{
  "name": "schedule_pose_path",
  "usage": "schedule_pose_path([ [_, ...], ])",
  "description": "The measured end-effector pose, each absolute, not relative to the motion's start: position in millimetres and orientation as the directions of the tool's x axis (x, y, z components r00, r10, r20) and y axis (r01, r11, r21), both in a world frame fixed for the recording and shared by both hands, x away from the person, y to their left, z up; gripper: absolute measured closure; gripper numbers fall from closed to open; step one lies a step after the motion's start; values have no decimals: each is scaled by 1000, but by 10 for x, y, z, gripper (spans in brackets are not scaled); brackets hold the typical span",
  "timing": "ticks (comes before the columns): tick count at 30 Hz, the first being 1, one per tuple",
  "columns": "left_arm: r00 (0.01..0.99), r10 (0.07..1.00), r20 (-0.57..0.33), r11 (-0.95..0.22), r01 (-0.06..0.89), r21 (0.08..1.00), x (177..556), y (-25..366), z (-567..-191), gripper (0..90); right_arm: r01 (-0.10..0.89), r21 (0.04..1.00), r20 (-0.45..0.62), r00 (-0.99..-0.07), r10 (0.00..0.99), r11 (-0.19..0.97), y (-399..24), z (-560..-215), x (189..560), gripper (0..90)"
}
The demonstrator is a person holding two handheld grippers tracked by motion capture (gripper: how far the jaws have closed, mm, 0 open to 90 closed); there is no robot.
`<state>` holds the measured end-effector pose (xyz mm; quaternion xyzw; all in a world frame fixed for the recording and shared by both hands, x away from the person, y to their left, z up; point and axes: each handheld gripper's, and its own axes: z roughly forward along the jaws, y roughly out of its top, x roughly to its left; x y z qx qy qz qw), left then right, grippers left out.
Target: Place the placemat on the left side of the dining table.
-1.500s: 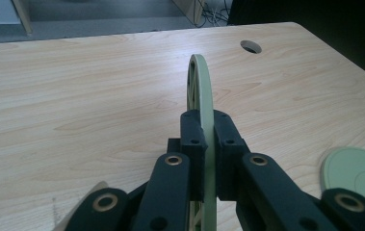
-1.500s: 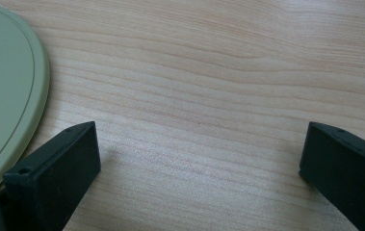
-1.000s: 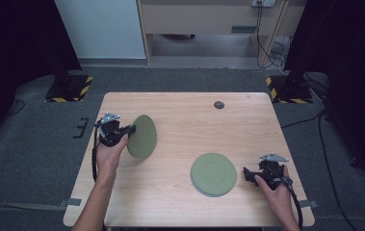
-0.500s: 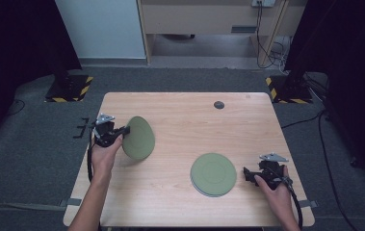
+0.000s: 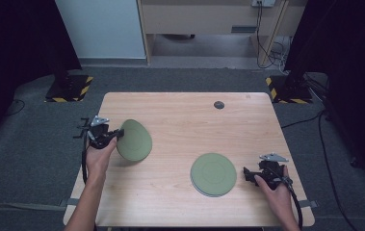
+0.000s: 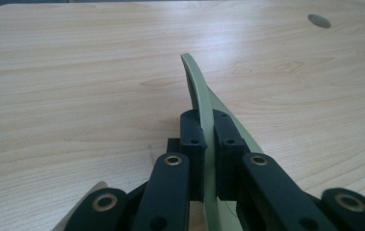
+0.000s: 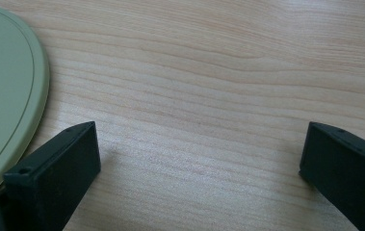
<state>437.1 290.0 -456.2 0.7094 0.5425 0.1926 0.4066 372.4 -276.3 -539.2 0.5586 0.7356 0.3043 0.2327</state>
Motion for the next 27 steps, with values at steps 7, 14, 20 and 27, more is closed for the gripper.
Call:
schedule_pose_path([
  [7, 308, 934, -180, -59, 631, 774, 4365, 3011, -4696, 850, 680, 708, -1, -271, 963, 192, -2761, -5392, 3724, 8],
  [14, 323, 930, -175, -68, 620, 782, 4374, 3061, -4728, 849, 680, 708, -2, -271, 963, 193, -2761, -5392, 3723, 8],
  [20, 309, 935, -173, -65, 630, 774, 4403, 3125, -4784, 849, 679, 708, -2, -271, 963, 193, -2761, -5392, 3724, 8],
  [27, 297, 942, -157, -71, 632, 772, 4406, 3171, -4824, 848, 680, 708, -2, -271, 963, 193, -2761, -5392, 3723, 8],
])
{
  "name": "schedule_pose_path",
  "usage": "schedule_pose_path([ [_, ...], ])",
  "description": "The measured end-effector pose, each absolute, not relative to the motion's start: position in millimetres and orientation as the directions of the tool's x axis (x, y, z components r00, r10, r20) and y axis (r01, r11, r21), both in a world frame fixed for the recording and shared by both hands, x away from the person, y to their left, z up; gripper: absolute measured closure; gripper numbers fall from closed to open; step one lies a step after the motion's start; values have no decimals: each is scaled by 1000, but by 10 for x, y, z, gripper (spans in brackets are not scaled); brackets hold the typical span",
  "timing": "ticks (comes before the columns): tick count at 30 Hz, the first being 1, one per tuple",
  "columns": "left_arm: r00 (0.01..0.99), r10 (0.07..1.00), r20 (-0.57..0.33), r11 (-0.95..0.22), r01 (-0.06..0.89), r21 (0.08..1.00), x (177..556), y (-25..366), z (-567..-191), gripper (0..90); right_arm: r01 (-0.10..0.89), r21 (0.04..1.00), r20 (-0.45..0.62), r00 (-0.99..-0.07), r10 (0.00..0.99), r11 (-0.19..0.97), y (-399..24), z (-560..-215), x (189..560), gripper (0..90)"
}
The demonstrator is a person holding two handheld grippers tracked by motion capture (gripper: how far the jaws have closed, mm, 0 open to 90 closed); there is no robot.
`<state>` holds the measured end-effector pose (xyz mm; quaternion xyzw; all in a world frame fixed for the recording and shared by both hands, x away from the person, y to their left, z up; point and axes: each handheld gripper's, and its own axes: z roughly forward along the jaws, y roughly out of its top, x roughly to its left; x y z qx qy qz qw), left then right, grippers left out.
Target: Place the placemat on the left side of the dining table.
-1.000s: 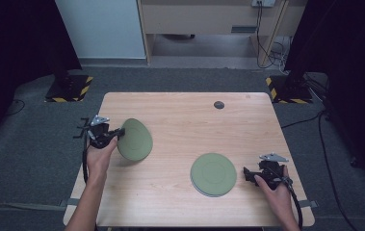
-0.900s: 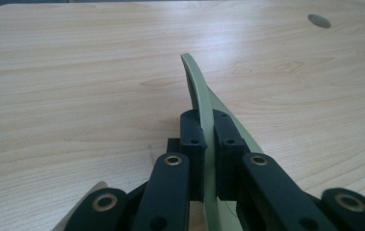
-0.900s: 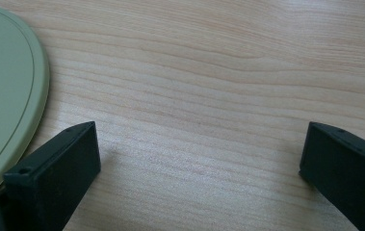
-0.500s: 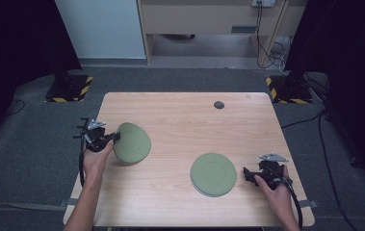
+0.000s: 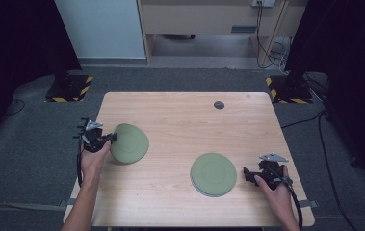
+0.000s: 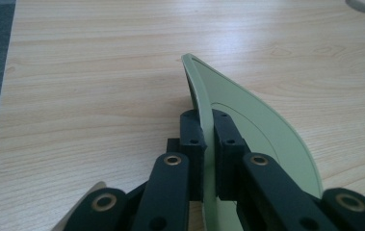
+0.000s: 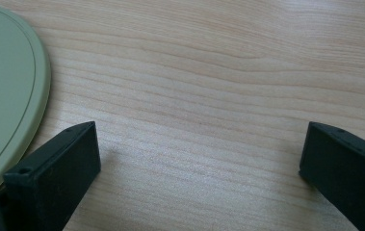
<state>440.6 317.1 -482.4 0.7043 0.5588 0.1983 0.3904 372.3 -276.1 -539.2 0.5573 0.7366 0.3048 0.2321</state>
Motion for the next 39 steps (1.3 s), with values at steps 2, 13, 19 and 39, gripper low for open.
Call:
schedule_pose_path([
  [2, 293, 944, -154, -73, 637, 768, 4411, 3196, -4840, 847, 680, 708, -2, -271, 963, 192, -2761, -5392, 3723, 9],
  [13, 261, 954, -145, -62, 649, 758, 4410, 3287, -4930, 824, 679, 708, -2, -273, 962, 194, -2760, -5392, 3723, 8],
  [19, 248, 960, -129, -70, 659, 749, 4416, 3330, -4948, 798, 679, 708, -1, -274, 962, 194, -2759, -5392, 3723, 9],
  [39, 187, 978, -96, -55, 669, 741, 4444, 3419, -4994, 639, 679, 708, -1, -274, 962, 194, -2759, -5392, 3723, 9],
])
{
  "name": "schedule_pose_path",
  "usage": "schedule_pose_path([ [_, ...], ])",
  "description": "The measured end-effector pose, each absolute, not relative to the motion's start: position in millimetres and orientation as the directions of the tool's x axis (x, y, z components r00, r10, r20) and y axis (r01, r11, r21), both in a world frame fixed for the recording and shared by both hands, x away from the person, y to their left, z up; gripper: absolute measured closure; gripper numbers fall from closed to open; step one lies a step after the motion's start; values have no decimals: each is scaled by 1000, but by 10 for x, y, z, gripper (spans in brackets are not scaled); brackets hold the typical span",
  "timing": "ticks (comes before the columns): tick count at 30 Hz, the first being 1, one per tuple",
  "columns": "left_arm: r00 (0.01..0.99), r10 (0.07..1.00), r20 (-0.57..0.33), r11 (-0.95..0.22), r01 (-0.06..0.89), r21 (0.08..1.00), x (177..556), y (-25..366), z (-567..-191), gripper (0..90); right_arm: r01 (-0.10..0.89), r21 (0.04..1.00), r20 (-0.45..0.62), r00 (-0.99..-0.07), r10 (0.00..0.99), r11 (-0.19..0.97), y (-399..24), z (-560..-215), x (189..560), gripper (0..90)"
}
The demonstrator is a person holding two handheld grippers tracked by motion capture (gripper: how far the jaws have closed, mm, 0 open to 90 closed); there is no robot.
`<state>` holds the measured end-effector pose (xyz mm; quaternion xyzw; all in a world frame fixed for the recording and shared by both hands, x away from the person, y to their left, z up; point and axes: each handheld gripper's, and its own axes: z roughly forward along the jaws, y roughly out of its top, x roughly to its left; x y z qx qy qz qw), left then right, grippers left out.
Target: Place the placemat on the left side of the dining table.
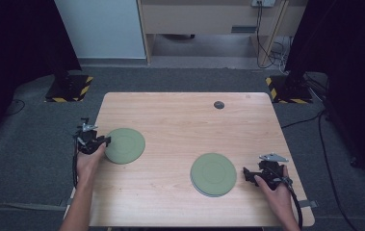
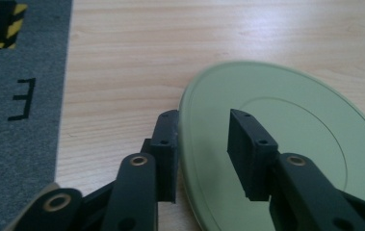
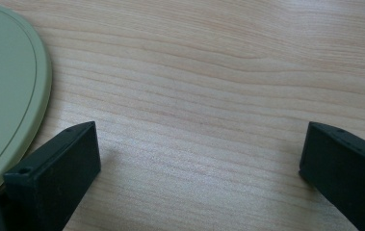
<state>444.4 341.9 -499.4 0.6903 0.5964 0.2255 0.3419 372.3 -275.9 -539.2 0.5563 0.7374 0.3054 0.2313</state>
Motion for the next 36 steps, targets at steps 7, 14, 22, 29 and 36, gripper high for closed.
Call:
schedule_pose_path([
  [7, 187, 980, -63, -76, 649, 757, 4472, 3376, -4900, 462, 679, 708, -1, -274, 962, 195, -2760, -5392, 3723, 9],
  [14, 216, 971, -97, -63, 630, 774, 4537, 3305, -4851, 216, 678, 708, -2, -278, 961, 197, -2758, -5392, 3723, 9],
  [22, 217, 962, -165, -8, 627, 779, 4567, 3272, -4768, 72, 677, 709, -2, -278, 960, 198, -2758, -5393, 3723, 8],
  [29, 224, 960, -166, -16, 637, 770, 4570, 3197, -4748, 59, 677, 709, -2, -278, 960, 198, -2758, -5393, 3723, 9],
  [36, 212, 964, -163, -22, 670, 742, 4564, 3116, -4760, 59, 677, 709, -2, -278, 961, 198, -2758, -5393, 3723, 9],
])
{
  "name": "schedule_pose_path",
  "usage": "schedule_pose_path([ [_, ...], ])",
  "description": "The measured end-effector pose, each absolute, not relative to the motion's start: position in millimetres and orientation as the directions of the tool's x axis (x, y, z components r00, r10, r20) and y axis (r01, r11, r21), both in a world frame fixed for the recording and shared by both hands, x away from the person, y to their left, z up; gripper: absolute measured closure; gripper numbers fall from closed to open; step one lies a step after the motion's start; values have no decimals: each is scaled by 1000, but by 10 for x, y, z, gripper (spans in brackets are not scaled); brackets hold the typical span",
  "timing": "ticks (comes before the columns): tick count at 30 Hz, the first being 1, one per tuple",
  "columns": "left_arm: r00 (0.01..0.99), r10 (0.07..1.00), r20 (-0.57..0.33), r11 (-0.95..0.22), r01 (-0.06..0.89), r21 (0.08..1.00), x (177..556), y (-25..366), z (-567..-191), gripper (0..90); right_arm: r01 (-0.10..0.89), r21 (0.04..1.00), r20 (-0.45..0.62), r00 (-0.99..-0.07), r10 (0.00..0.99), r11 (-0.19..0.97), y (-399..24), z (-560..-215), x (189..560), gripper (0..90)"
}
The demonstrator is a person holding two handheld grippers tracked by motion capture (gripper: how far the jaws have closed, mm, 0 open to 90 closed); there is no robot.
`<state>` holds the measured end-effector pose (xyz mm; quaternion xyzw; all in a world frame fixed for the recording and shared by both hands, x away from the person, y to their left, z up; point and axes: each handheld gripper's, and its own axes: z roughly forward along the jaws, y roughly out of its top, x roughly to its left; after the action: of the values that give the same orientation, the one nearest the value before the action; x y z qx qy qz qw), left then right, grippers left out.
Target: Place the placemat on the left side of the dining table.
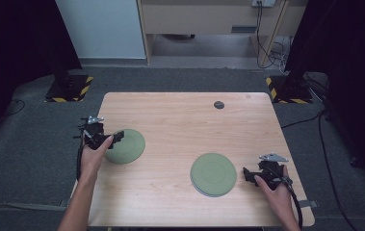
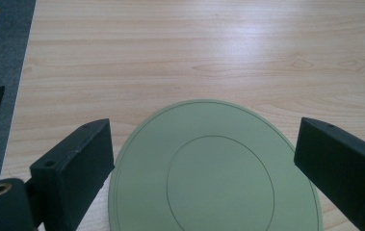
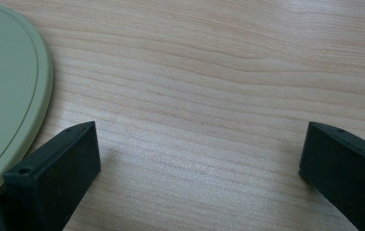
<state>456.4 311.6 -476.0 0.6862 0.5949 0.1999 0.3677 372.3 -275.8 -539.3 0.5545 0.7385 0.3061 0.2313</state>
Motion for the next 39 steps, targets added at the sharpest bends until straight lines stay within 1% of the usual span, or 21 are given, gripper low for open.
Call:
schedule_pose_path([
  [8, 199, 965, -172, -11, 684, 730, 4544, 3042, -4752, 59, 678, 708, -1, -278, 961, 197, -2758, -5392, 3723, 9],
  [12, 212, 962, -171, -22, 684, 729, 4520, 2990, -4742, 59, 678, 708, -1, -278, 961, 197, -2756, -5392, 3721, 9],
  [24, 327, 933, -151, -107, 652, 751, 4346, 2654, -4708, 59, 678, 708, -1, -282, 959, 200, -2756, -5392, 3717, 9],
  [36, 437, 893, -112, -215, 630, 746, 4112, 2271, -4842, 59, 676, 708, -2, -287, 958, 204, -2757, -5392, 3715, 9],
  [39, 481, 873, -85, -274, 626, 730, 4020, 2130, -4924, 59, 676, 708, -2, -289, 957, 205, -2757, -5393, 3715, 9],
])
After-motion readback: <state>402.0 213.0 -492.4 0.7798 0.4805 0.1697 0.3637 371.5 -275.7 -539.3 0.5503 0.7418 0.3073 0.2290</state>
